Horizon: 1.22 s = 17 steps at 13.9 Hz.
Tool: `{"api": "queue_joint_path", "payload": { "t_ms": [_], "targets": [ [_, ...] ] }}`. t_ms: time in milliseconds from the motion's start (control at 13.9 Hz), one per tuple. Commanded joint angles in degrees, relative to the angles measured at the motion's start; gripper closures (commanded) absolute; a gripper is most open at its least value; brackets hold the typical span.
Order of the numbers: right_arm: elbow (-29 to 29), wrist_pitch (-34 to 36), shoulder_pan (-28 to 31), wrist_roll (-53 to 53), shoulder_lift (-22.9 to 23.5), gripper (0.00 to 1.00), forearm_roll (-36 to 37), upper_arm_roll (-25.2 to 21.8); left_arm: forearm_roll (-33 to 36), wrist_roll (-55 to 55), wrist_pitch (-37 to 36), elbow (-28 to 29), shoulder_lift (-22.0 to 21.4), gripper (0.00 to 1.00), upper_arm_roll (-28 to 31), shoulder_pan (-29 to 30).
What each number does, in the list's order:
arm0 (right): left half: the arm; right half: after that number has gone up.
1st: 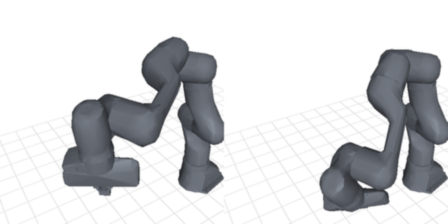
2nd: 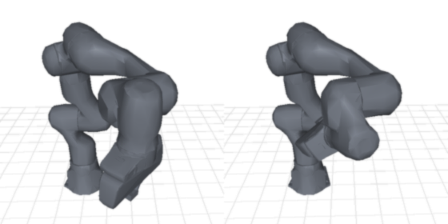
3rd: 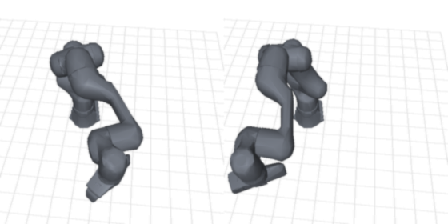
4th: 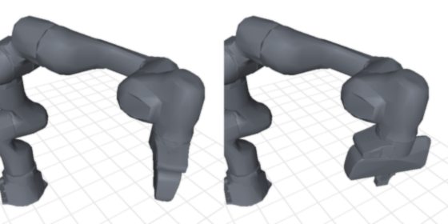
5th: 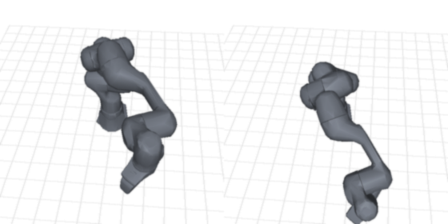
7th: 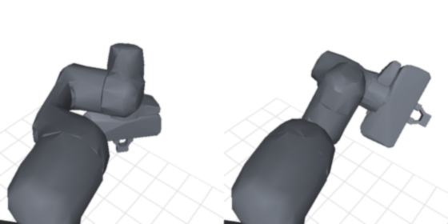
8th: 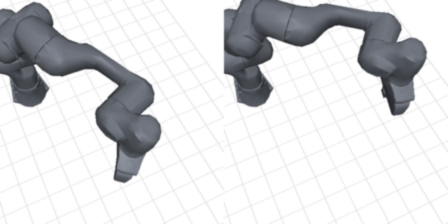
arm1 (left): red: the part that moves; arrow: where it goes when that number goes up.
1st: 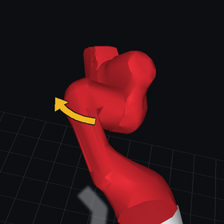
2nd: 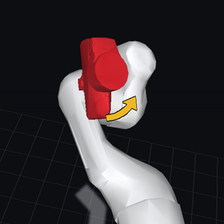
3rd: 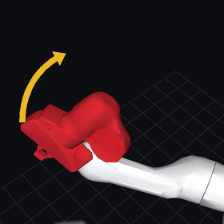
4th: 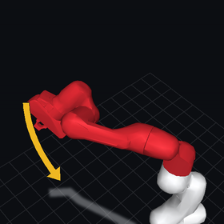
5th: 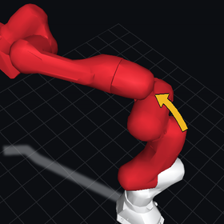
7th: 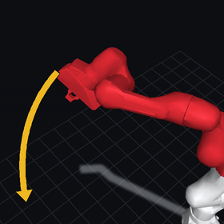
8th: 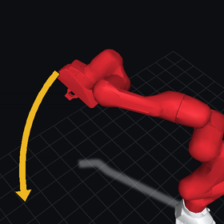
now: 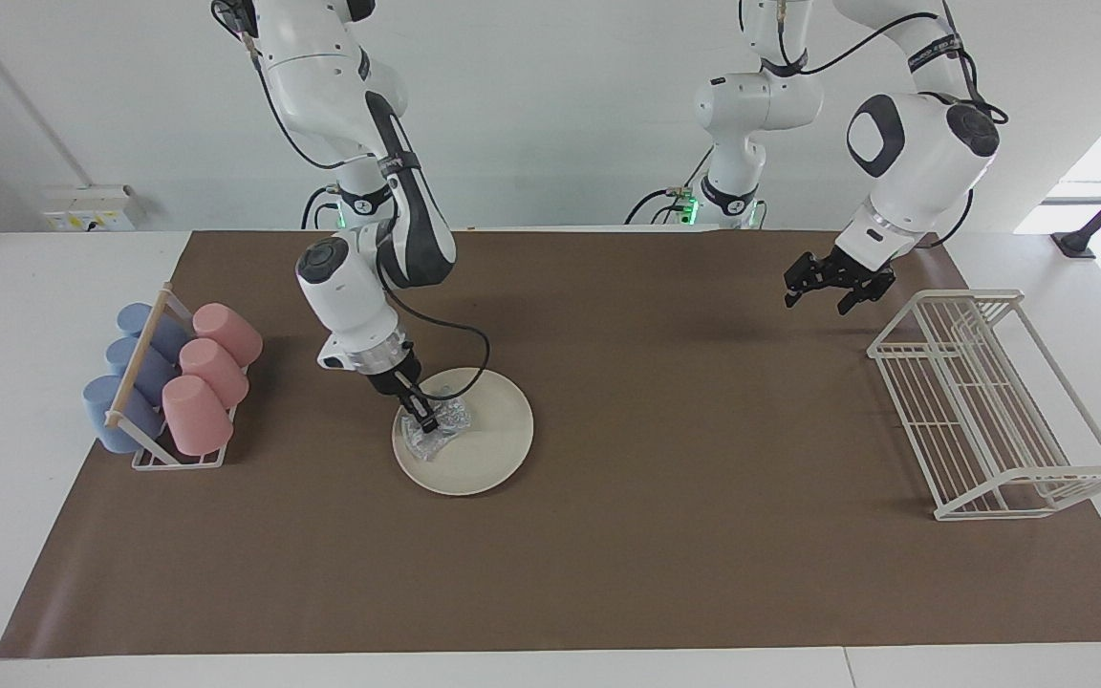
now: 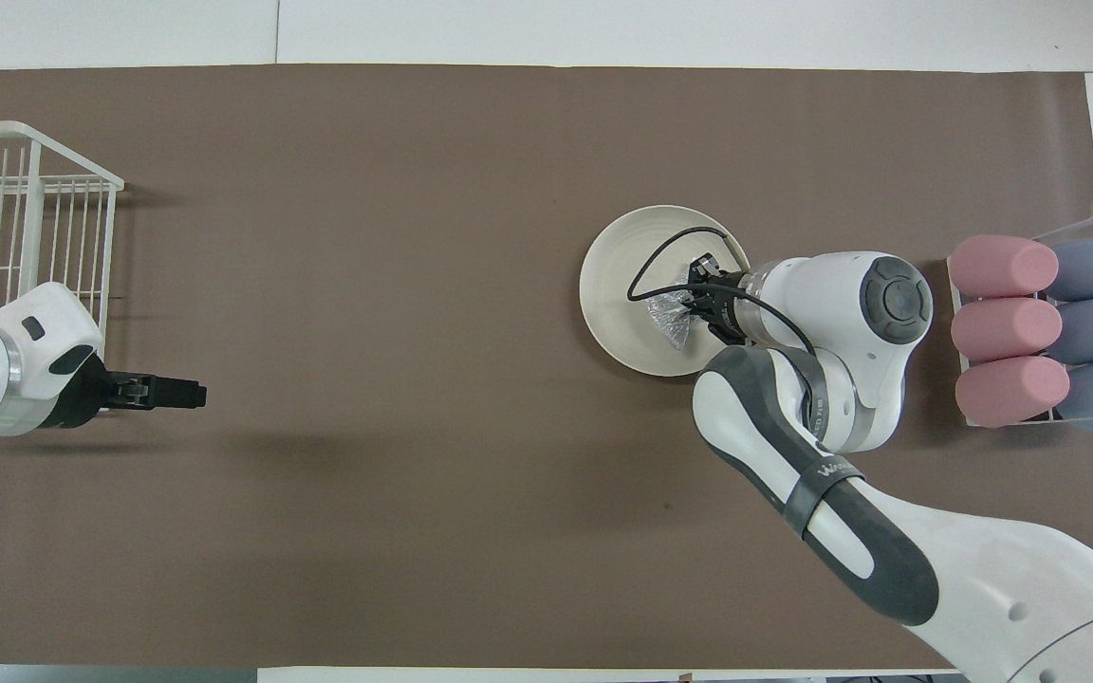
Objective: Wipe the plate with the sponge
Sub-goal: 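Wipe the plate with the sponge in the right gripper, then bring the sponge to the left gripper and grasp it there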
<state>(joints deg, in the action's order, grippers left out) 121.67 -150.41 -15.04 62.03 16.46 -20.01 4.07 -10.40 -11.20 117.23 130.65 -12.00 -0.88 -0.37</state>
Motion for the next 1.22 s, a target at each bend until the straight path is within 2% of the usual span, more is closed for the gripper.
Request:
{"api": "queue_joint_path", "payload": {
  "t_ms": [0, 216, 431, 719, 862, 1006, 1150],
  "targets": [
    [2.17, -0.94, -4.02, 5.98, -0.02, 1.0, -1.26, 0.32, 1.17, 1.27, 0.37, -0.75, 0.57, 0.0, -0.18, -0.07],
    [2.0, -0.94, -3.94, 5.99, 0.06, 1.0, -1.26, 0.32, 1.17, 1.27, 0.37, -0.75, 0.57, 0.0, -0.18, -0.07],
    [-1.07, 1.42, -4.03, 8.61, -0.46, 1.0, -1.35, 0.32, 1.17, 1.27, 0.28, -0.75, 0.57, 0.0, -0.18, 0.02],
    [-11.96, 19.41, -4.03, 17.84, -4.76, 1.0, 1.71, -0.12, 1.08, 1.71, -0.15, -0.75, 0.48, 0.0, -0.35, -0.07],
    [-13.91, 23.21, -3.94, 20.57, -6.61, 1.0, 5.49, -0.21, -0.06, 3.55, -1.47, -0.58, 0.4, 0.0, -0.53, -0.42],
    [-15.49, 26.47, -4.46, 25.3, -8.54, 1.0, 6.56, 0.06, -9.32, 3.99, -2.17, -0.31, 0.13, 0.0, -0.53, -0.51],
    [-17.86, 30.68, -8.32, 34.85, -10.91, 1.0, 13.73, 0.06, -21.01, 4.26, -3.23, -0.49, 0.13, 0.0, -0.53, -0.51]
  ]
}}
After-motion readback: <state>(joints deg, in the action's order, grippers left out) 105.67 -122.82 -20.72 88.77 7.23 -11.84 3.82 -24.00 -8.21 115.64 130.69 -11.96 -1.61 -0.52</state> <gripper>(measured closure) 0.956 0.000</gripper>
